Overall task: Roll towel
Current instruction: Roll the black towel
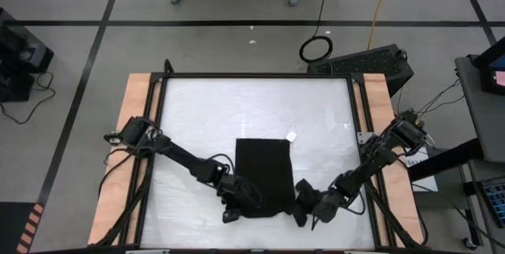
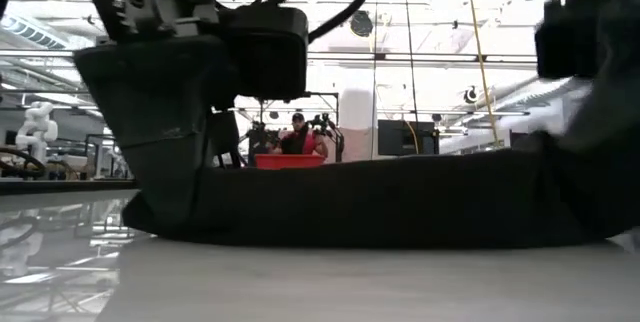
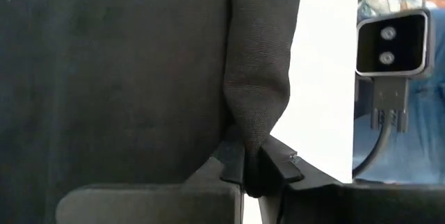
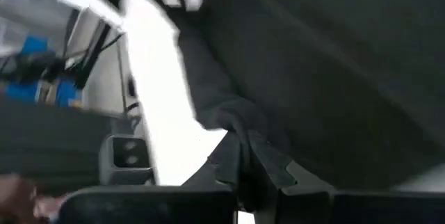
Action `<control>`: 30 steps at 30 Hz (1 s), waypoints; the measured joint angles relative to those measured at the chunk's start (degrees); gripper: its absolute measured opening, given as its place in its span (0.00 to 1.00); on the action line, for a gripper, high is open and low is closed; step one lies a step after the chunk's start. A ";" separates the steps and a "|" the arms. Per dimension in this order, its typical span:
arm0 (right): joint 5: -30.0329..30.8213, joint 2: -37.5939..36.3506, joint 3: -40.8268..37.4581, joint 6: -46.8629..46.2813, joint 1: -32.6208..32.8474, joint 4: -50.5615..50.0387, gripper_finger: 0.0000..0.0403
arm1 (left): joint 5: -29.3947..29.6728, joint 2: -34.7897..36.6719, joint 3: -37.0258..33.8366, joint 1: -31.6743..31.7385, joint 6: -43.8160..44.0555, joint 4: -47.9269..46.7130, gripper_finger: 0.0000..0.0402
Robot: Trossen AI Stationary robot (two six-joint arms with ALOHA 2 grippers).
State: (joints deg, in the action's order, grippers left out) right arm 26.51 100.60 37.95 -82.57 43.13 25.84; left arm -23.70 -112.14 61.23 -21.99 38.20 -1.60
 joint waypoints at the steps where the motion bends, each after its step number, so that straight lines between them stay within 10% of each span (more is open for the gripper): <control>1: -0.26 0.00 -1.26 -2.62 0.00 0.65 0.01 | -0.02 0.02 0.00 0.31 0.29 -0.17 0.04; 21: -10.59 -0.15 -4.62 -5.05 -2.43 4.41 0.01 | -4.63 1.39 0.15 4.37 3.26 -2.81 0.06; 30: -10.78 -0.07 -4.69 -6.73 -3.42 4.44 0.01 | -4.60 7.89 0.17 5.14 -3.92 -9.75 0.39</control>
State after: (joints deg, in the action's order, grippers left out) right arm 15.73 100.52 33.26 -89.30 39.71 30.27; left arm -28.30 -104.24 61.41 -16.85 34.28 -11.35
